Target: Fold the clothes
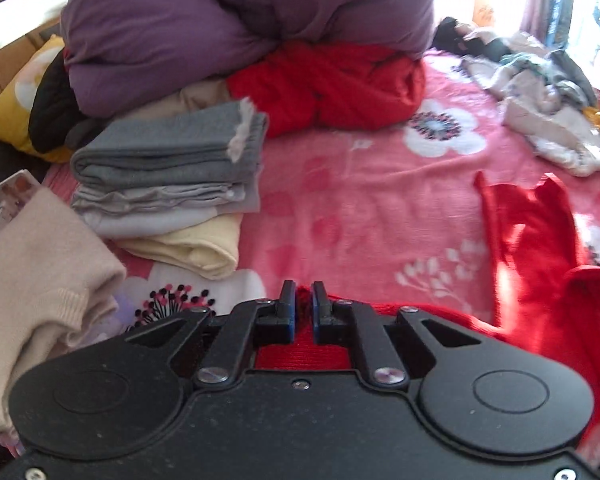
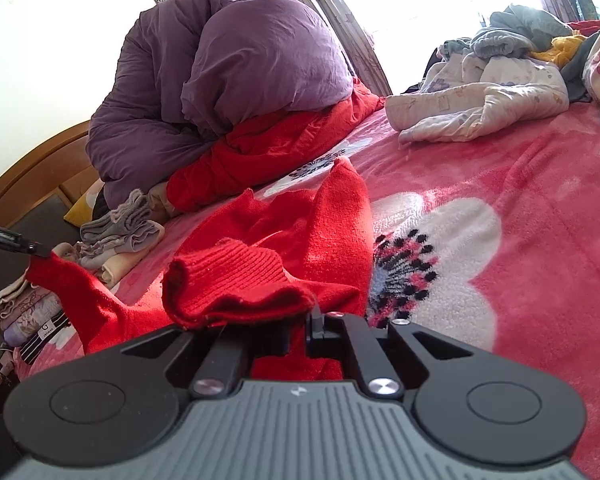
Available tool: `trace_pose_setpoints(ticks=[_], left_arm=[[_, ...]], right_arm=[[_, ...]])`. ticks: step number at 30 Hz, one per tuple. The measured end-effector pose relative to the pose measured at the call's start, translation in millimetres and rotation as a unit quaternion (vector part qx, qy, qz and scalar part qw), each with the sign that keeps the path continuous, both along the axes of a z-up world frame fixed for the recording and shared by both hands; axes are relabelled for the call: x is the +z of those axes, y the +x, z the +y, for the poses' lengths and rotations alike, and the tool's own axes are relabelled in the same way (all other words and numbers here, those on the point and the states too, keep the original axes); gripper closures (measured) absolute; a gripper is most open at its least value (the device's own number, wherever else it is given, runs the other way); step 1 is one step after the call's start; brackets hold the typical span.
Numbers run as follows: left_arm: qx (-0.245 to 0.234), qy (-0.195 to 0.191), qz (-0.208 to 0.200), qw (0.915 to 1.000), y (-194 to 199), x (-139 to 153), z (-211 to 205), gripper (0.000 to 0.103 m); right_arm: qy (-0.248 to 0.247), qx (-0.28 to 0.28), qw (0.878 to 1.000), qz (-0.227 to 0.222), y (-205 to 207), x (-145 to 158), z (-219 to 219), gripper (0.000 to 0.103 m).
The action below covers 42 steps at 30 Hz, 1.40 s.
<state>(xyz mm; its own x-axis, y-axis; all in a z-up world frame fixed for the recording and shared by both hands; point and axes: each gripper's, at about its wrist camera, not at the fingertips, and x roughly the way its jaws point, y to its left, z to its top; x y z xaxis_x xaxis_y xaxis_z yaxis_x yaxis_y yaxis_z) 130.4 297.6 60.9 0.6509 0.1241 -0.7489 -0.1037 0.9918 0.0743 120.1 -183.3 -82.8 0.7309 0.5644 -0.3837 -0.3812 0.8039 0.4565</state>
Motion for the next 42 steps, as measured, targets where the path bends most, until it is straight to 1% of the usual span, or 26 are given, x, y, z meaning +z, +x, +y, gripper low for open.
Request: trace_pose_setpoints(ticks=[4,8,12,13,15,16,17,18,19,21,22,23,25,26,27,30,31,32,33,34,35,36,40,42], left_arm=[[0.007,0.011,0.022,0.9997,31.1,-35.1,1.6,0.096],[-0.004,0.02,0.034,0.9992,54.0,-69.6,-0.4,0.096],[-0.003,0.027,0.04,0.9988,72.8,-97.8,-1.2,0.096],[0.006,0.026,0.031,0.9992,73.7,-101.3,0.4,0.092],[0.033,0.022,0.013,0.9991,73.7,-107.1,4.7,0.077],[0.051,0.021,0.004,0.9985,71.4,-108.4,8.3,0.059],[0.069,0.008,-0.008,0.9976,65.1,-109.7,14.1,0.053],[0.086,-0.005,-0.021,0.996,58.8,-110.9,20.0,0.053],[0.108,-0.026,-0.029,0.9934,51.9,-112.9,27.2,0.053],[0.155,-0.072,-0.056,0.9836,32.5,-116.5,42.4,0.053],[0.172,-0.112,-0.07,0.9761,20.4,-118.7,49.6,0.053],[0.189,-0.152,-0.084,0.9665,8.2,-120.9,56.8,0.053],[0.214,-0.217,-0.097,0.9475,-9.6,-129.4,64.2,0.053],[0.219,-0.243,-0.099,0.9399,-16.1,-136.1,64.8,0.053],[0.218,-0.261,-0.097,0.9352,-20.4,-142.8,62.9,0.053],[0.2,-0.263,-0.113,0.9369,-23.8,-147.3,50.4,0.053],[0.193,-0.271,-0.114,0.9362,-21.9,-147.9,49.2,0.053],[0.183,-0.258,-0.111,0.942,-18.1,-147.0,45.0,0.059],[0.173,-0.245,-0.109,0.9478,-14.4,-146.0,40.7,0.071],[0.162,-0.217,-0.096,0.9578,-10.5,-145.4,35.4,0.093],[0.158,-0.195,-0.088,0.9639,-7.5,-143.7,31.5,0.098],[0.157,-0.194,-0.095,0.9638,-10.6,-135.1,31.3,0.101],[0.164,-0.189,-0.121,0.9606,-26.7,-100.5,35.3,0.101],[0.17,-0.187,-0.112,0.961,-28.2,-102.0,37.7,0.101]], right_arm=[[-0.003,0.0,1.0,0.004,1.3,-2.4,0.4,0.094],[-0.003,0.001,1.0,0.01,4.0,-4.8,0.9,0.094],[-0.003,0.004,1.0,0.017,8.2,-8.6,0.8,0.094],[-0.002,0.004,1.0,0.018,9.0,-9.5,0.7,0.094],[-0.001,0.004,1.0,0.022,10.4,-10.9,0.7,0.094],[-0.001,0.004,1.0,0.023,11.0,-11.5,0.6,0.094],[0.0,0.004,1.0,0.024,11.4,-11.9,0.5,0.093],[0.001,0.005,1.0,0.025,11.9,-12.2,0.3,0.093],[0.001,0.005,1.0,0.026,12.1,-12.5,0.1,0.093],[0.002,0.006,1.0,0.027,12.3,-12.9,0.0,0.093],[0.002,0.006,1.0,0.027,12.1,-12.8,-0.1,0.093],[0.002,0.006,1.0,0.026,12.0,-12.6,-0.2,0.093],[0.002,0.006,1.0,0.025,11.0,-11.6,-0.4,0.093],[0.001,0.006,1.0,0.025,10.7,-11.6,-0.6,0.093],[0.001,0.007,1.0,0.025,10.6,-11.7,-0.2,0.093],[-0.001,0.007,1.0,0.025,10.9,-12.1,0.2,0.093],[-0.001,0.007,1.0,0.025,11.0,-12.3,0.2,0.093],[-0.001,0.006,1.0,0.026,11.1,-12.5,0.0,0.092],[-0.002,0.006,1.0,0.026,11.3,-12.9,0.2,0.092],[-0.002,0.006,1.0,0.026,11.5,-13.2,0.4,0.092],[-0.003,0.006,1.0,0.026,11.5,-13.4,0.6,0.092],[-0.003,0.006,1.0,0.026,11.5,-13.6,0.5,0.092],[0.003,0.008,1.0,0.026,11.1,-13.0,-1.3,0.092],[0.003,0.008,1.0,0.025,11.0,-12.9,-1.3,0.092]])
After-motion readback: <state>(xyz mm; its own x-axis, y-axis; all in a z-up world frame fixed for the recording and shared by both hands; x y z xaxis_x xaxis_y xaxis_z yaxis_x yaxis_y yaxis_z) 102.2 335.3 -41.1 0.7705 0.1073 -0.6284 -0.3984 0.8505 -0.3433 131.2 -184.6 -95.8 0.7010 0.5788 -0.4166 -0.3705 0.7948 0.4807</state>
